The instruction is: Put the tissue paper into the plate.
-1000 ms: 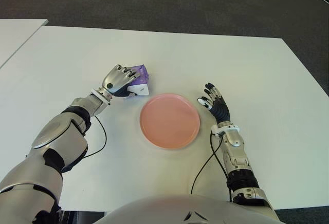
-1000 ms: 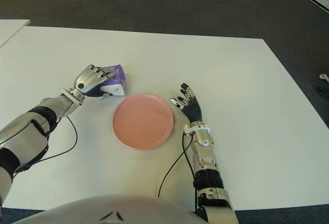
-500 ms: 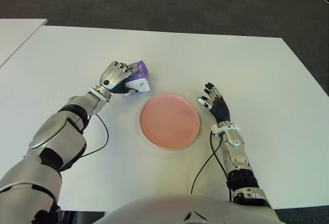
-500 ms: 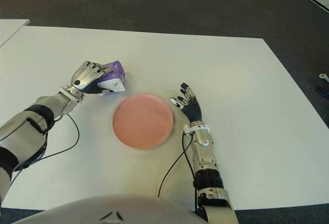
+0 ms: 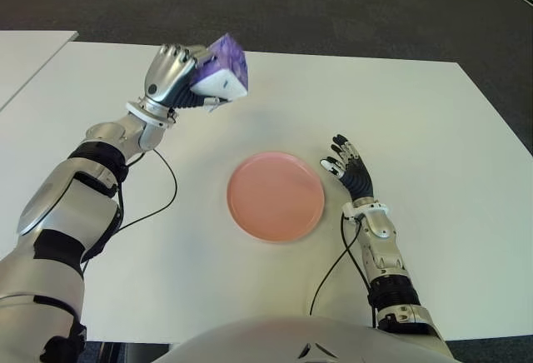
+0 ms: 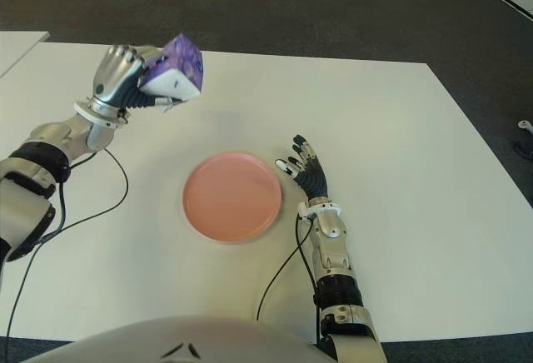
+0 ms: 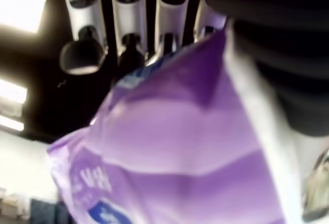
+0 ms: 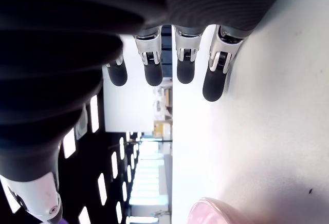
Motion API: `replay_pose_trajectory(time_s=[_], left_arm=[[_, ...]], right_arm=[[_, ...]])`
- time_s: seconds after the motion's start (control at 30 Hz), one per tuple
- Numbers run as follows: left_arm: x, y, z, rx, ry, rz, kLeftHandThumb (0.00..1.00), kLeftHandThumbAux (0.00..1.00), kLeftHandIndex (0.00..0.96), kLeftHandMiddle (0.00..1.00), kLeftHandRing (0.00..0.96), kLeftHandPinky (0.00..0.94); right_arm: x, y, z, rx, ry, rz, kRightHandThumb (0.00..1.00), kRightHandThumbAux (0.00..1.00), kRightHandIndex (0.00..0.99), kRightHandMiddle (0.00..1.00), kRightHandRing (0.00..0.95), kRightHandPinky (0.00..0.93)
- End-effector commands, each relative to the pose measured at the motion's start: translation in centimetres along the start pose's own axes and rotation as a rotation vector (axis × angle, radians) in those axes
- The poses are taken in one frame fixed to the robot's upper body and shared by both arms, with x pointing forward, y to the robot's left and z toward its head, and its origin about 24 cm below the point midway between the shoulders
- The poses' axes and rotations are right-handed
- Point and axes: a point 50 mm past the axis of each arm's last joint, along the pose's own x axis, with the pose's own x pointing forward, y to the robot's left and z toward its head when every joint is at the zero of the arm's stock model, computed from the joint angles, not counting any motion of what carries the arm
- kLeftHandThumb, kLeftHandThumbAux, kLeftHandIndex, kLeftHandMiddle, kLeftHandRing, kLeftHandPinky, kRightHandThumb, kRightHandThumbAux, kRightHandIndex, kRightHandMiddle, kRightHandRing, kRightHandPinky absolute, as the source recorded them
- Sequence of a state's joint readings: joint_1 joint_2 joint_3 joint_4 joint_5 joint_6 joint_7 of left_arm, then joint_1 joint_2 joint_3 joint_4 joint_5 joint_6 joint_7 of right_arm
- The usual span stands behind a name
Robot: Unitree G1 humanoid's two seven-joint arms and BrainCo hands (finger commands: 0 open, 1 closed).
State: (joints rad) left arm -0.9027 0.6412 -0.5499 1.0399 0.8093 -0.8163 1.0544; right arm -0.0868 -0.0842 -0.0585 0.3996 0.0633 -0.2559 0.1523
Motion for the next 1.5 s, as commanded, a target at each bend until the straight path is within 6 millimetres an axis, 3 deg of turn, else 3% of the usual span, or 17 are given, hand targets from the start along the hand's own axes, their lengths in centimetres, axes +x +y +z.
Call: replay_pose_trajectory(time_s=[0.03,0.27,0.53,0.7,0.9,0.97,1.23,1.5], left_arm=[[0.4,0.8,0.8,-0.058,-0.042,0.044,0.852,0.670,0.396,0.540,0.845,0.827],[1.5,3.5,3.0,-0.137,-0.165,0.198,0.852,0.670,0.396,0.537,0.845,0.832],[0.8,3.6,6.9,-0.278,-0.199,0.259,0.853,0.668,0.398,0.541,0.854,0.849],[-1.4,1.4,9.5,-0.465,-0.241,0.092,0.854,0.668,0.399,0.539,0.855,0.835],[-1.7,0.2,10.8,-0.540,-0.341,-0.071,0.853,0.669,0.397,0.535,0.845,0.819],[-1.9,-0.1,10.9,-0.547,-0.360,-0.098,0.853,0.669,0.397,0.534,0.843,0.813],[-5.9,-3.9,12.0,-0.539,-0.420,-0.346,0.852,0.670,0.395,0.532,0.834,0.789],[-7.8,-5.5,12.4,-0.426,-0.473,-0.521,0.852,0.670,0.395,0.530,0.829,0.787]], right_arm=[[-1.9,0.1,-3.5,0.029,0.177,-0.008,0.000,0.695,0.000,0.000,0.000,0.000],[-1.8,0.0,-3.7,0.027,0.192,-0.023,0.000,0.702,0.000,0.000,0.000,0.000],[-1.8,0.1,-3.9,0.028,0.200,-0.036,0.000,0.716,0.000,0.000,0.000,0.000],[-1.7,0.2,-3.9,0.028,0.200,-0.033,0.000,0.721,0.000,0.000,0.000,0.000],[-1.6,0.2,-3.9,0.029,0.208,-0.039,0.000,0.720,0.000,0.000,0.000,0.000],[-1.6,0.2,-3.9,0.029,0.208,-0.041,0.000,0.720,0.000,0.000,0.000,0.000],[-1.7,0.2,-3.8,0.031,0.180,-0.031,0.000,0.736,0.000,0.000,0.000,0.000],[-1.8,0.2,-3.7,0.025,0.171,-0.022,0.000,0.713,0.000,0.000,0.000,0.000]])
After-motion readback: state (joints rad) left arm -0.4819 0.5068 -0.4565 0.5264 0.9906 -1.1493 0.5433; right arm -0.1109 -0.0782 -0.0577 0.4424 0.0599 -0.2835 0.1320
